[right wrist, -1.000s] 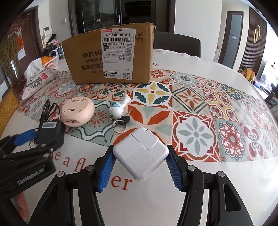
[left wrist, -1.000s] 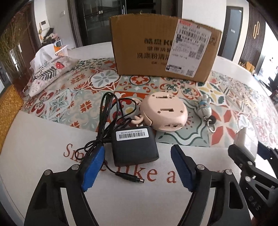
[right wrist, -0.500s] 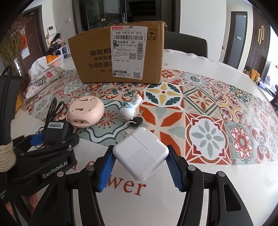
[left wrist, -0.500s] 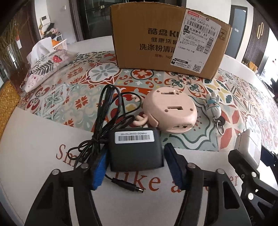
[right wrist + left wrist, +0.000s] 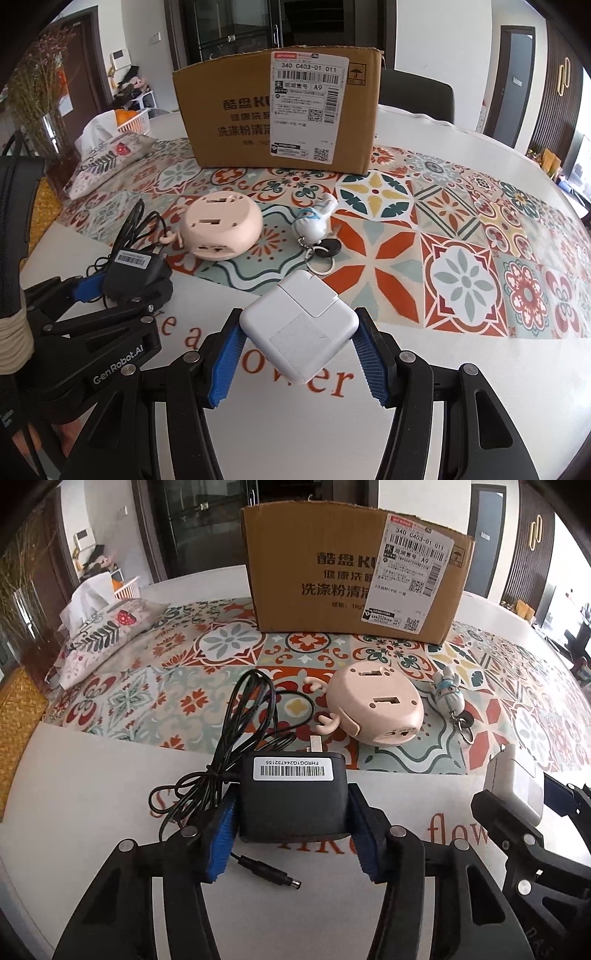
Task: Organize rigid objects
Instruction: 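Carry the white adapter and black power brick over the box with both grippers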
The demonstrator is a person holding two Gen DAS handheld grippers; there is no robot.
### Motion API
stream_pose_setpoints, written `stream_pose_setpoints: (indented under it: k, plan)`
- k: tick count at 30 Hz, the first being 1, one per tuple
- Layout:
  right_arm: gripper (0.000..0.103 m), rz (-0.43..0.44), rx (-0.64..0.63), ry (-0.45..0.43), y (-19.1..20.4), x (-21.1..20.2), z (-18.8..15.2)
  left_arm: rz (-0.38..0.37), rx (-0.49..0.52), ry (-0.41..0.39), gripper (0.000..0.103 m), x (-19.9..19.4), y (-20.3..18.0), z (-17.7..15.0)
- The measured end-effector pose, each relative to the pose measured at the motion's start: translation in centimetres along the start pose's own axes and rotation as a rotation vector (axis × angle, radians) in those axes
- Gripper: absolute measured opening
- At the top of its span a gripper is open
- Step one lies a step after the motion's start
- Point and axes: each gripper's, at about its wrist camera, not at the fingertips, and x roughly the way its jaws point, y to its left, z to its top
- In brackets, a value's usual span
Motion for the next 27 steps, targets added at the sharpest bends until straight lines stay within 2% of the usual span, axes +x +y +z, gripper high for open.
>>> stream_pose_setpoints:
  k: [14, 22, 27]
  plan:
    - [0.058, 0.004, 0.007, -0.051, 1.5, -3.0, 1.2, -0.006, 0.013, -0.073, 0.055, -4.2, 2.0, 1.1]
    - [0.058, -0.018, 0.016, -0.096, 2.2, -5.0, 3.1, -0.023, 0.016, -0.11, 0.055, -6.4, 3.2, 3.0]
    - [0.058, -0.033, 0.028, -0.132, 2.6, -6.4, 4.5, -0.032, 0.028, -0.16, 0.055, -8.2, 3.9, 4.8]
